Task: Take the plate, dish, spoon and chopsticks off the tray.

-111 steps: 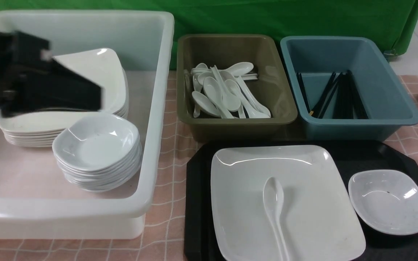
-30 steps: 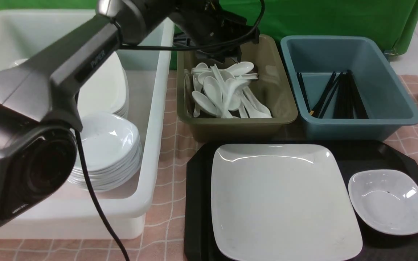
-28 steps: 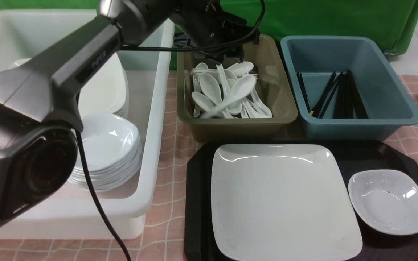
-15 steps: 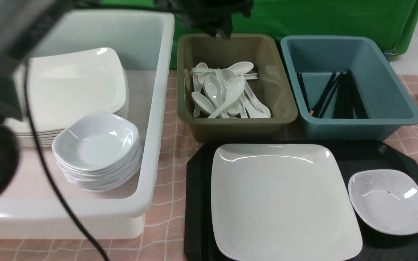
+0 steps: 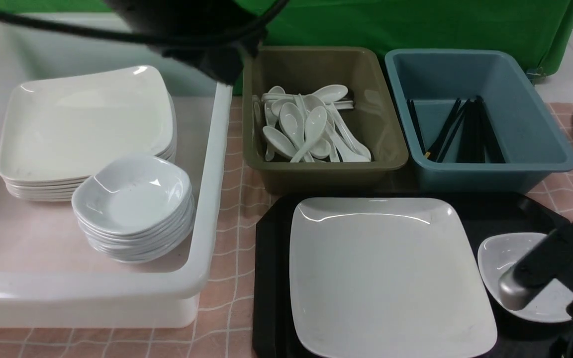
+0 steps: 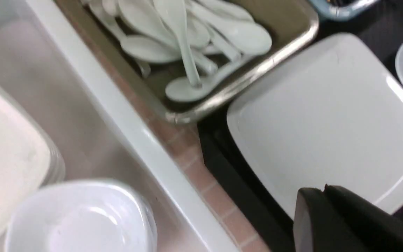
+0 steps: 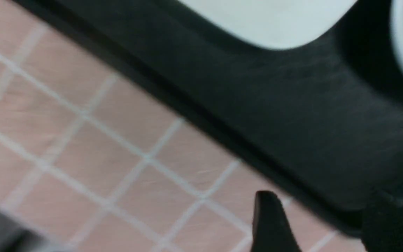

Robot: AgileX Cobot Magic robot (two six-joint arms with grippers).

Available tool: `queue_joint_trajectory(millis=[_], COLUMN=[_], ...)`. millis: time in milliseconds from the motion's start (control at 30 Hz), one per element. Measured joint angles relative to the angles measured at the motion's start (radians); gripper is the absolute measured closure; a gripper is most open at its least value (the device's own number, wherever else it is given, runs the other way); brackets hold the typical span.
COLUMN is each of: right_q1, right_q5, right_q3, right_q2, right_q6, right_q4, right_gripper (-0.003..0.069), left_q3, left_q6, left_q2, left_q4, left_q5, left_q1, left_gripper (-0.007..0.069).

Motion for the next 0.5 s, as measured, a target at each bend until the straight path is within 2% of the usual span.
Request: queue_joint_trajectory(millis=[167,400,500], right_q1=[0.053,0.055,0.055], right_q5=[-0.062,-0.095,-0.121], right_q3=[-0.026,-0.027,-0.027], right_q2=[0.168,0.327,0.373], right_q6=[0.028,0.032,0.070], right_q4=[-0.214,-0.338,-0.394], right_gripper=[0.0244,0.0242,0.0242], left_q3=[0.159,0.197,0.197], left_q6=[0.000,0.000,0.000], left_q2=[-0.096,-0.133,-0.135], left_q4=[-0.018,-0.033,-0.043], left_q5=[-0.018,-0.023,-0.024], left_q1=[0.000,0.000,0.000], left_gripper=[0.0618,0.0618,0.0618])
